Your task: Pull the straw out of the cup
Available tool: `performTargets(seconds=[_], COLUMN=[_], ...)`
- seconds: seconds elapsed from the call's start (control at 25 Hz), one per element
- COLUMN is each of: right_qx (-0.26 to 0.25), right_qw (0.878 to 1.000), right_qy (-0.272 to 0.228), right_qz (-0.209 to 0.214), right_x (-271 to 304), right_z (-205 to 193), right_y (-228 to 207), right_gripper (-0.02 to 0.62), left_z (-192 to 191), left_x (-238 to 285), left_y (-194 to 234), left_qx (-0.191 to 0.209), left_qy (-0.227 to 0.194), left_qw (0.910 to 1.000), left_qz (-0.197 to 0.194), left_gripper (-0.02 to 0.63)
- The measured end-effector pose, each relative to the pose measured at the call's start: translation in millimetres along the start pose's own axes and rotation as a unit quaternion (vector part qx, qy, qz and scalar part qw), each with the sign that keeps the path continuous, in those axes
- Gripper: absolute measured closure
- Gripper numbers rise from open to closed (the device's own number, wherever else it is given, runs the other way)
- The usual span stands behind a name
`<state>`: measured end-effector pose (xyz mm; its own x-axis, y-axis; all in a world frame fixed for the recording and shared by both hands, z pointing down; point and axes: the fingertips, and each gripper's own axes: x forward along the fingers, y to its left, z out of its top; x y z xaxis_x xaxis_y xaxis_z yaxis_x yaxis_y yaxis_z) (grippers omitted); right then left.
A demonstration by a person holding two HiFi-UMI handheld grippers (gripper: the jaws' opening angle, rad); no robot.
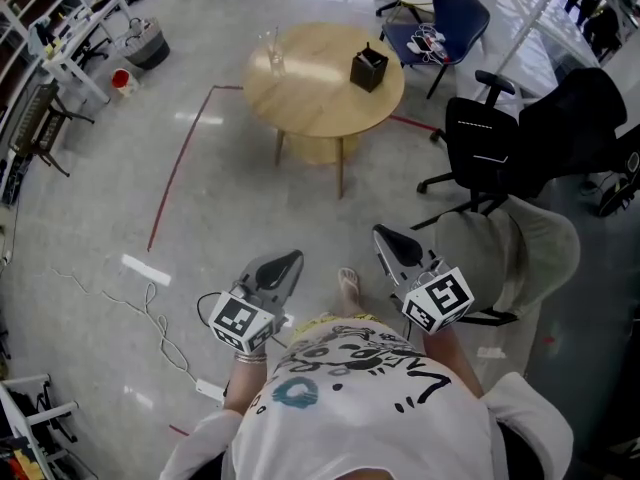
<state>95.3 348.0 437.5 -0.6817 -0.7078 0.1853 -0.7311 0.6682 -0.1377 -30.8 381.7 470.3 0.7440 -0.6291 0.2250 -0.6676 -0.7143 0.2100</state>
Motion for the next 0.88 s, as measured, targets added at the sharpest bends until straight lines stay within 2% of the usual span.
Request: performTargets(seconds=[0.32, 0.88], right_qx=[-0.007, -0.008], right_qw=[1.0, 0.999], right_qy=[0.003, 0.021], right_qz=[0.012, 0.025], right_x=[24.9, 44.1], right_z=[19.9, 25.5], right_y=[-44.0, -115.6], right_gripper=[0.566, 0.566], left_z=[30.7, 54.4], left_x=[44.0, 110.1], left_y=[25.9, 49.1], left_qx=[0.006, 0.006], left_qy=[-0.011, -0.011], left_qw=[0.9998, 0.9994], left_qz=[0.012, 0.033], left_gripper=[0.591, 0.591])
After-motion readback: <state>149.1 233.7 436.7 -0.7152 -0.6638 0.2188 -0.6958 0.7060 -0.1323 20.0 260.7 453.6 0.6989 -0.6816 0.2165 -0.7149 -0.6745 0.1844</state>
